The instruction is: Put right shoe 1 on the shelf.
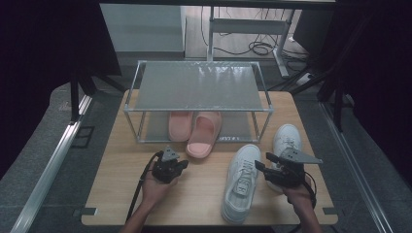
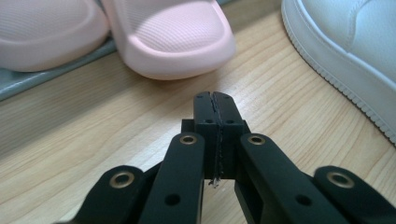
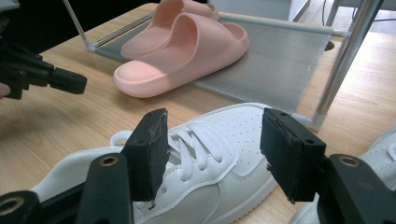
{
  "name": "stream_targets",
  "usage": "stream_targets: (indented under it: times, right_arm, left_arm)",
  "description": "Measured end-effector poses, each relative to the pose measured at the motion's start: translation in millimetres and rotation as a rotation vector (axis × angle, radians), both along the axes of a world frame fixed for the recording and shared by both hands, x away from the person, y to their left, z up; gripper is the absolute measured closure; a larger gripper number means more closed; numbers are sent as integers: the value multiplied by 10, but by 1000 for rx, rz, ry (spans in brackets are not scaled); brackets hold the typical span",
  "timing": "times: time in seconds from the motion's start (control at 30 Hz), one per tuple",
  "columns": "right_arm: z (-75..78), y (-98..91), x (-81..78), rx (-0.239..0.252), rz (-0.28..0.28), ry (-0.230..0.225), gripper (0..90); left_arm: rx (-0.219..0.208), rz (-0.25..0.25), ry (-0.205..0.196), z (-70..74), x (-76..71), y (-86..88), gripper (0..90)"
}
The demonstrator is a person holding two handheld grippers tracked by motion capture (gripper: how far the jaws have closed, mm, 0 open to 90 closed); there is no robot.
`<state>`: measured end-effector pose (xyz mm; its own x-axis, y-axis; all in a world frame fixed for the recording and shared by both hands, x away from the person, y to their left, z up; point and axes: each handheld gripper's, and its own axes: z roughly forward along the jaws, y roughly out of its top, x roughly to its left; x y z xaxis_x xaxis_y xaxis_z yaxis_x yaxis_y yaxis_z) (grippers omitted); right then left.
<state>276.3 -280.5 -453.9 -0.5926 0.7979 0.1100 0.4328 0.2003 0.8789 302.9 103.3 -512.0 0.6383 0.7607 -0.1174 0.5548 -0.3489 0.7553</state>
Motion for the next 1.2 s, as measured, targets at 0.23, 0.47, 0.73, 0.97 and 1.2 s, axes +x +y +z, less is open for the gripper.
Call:
stream_targets:
  times: [0.23, 0.47, 0.73, 0.97, 1.2]
  right_arm:
    - [0, -1, 1, 0, 0, 1, 420]
    - [-3, -9, 5, 1, -3, 1, 420]
    - [-1, -11, 3, 2, -4, 1, 420]
    - [6, -21, 1, 3, -4, 1, 420]
    - [5, -19, 0, 2, -4, 0, 420]
  left_arm:
    - [28, -34, -2, -38, 67, -179, 900]
    - [40, -37, -6, -34, 139, -254, 900]
    - [64, -43, 0, -58, 229, -350, 900]
    - [57, -41, 1, -70, 266, -399, 900]
    - [70, -51, 0, -59, 308, -472, 900]
